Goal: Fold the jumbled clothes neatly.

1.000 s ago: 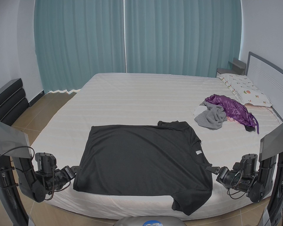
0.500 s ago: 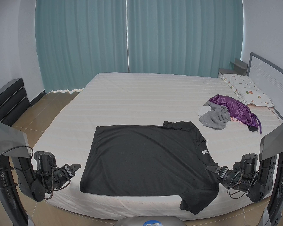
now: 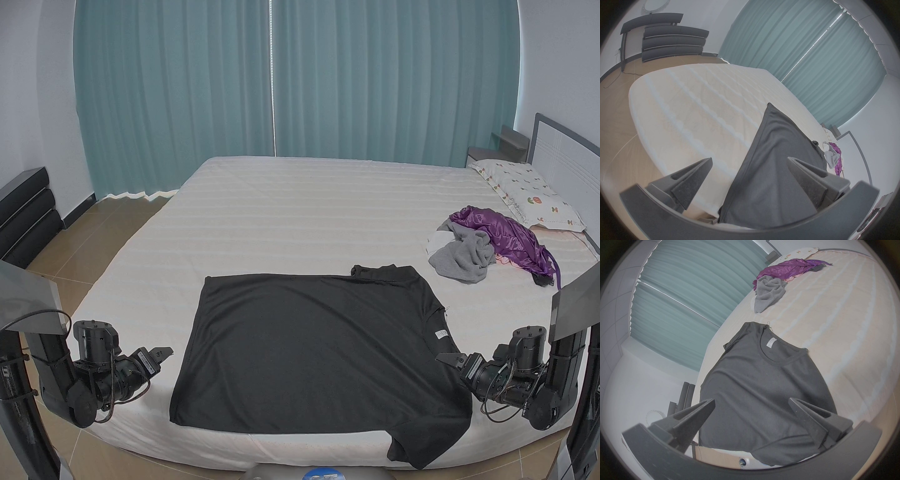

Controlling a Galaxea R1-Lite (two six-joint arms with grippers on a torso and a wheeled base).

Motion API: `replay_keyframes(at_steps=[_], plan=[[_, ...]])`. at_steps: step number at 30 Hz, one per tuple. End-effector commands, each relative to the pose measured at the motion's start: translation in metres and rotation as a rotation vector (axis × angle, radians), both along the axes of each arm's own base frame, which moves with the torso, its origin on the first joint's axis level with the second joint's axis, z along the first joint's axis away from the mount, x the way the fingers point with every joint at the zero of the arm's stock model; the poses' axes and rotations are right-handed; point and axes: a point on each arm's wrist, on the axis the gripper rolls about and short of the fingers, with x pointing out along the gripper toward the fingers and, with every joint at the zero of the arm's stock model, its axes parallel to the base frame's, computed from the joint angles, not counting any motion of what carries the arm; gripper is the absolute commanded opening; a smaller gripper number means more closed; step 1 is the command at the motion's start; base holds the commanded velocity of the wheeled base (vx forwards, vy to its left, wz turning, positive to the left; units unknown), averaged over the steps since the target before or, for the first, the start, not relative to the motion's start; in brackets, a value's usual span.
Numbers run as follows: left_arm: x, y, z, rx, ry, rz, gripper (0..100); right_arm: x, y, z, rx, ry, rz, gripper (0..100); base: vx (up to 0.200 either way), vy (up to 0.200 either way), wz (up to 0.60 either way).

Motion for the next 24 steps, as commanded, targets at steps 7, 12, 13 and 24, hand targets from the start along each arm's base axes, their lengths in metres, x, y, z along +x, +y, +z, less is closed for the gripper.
replay_keyframes(at_steps=[7,12,13,24], plan=[[0.002,0.000,0.000,-0.015,-0.002,0.009,100,0.001,0.000,0.000,0.002,-0.009,-0.002,100,0.029,0.000,0.00],[0.004,0.000,-0.001,-0.022,-0.005,0.015,100,0.001,0.000,0.000,0.019,-0.004,0.007,100,0.000,0.000,0.00],[0.004,0.000,0.000,-0.022,-0.006,0.015,100,0.001,0.000,0.000,0.027,-0.002,0.008,100,0.000,0.000,0.00],[0.040,0.000,0.011,-0.029,-0.129,0.019,100,0.001,0.001,0.000,0.061,0.009,0.009,100,0.000,0.000,0.00]])
